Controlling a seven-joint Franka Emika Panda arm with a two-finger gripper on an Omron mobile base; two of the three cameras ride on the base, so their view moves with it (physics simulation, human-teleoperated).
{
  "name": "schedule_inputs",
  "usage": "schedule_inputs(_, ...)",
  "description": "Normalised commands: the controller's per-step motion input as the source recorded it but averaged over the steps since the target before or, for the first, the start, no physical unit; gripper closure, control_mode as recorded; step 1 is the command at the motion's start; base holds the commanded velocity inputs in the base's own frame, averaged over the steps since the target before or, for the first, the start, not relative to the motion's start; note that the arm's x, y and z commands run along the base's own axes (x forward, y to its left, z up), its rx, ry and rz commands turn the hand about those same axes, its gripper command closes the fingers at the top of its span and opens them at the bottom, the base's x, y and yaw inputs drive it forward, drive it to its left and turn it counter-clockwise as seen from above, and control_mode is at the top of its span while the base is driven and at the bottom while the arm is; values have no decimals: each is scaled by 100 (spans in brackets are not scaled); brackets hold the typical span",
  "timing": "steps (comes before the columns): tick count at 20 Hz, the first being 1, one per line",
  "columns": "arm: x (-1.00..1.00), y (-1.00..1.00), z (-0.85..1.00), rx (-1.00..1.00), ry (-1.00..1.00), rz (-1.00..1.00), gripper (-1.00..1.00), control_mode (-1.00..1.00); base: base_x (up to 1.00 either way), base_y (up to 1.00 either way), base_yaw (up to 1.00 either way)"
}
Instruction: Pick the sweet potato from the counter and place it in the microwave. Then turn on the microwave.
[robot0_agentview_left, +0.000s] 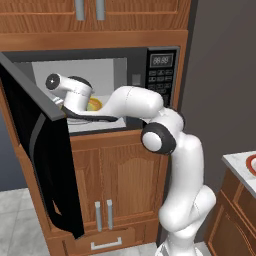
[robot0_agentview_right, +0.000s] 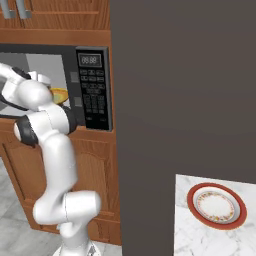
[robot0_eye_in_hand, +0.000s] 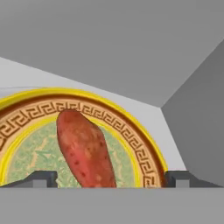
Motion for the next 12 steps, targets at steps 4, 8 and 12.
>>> schedule_inputs(4, -39, 0, 28, 5, 0, -3, -100, -100, 0, 0, 0)
schedule_inputs(8, -54, -8, 27, 4, 0, -3, -100, -100, 0, 0, 0)
schedule_inputs(12, -84, -38, 6, 3, 0, -5, -100, -100, 0, 0, 0)
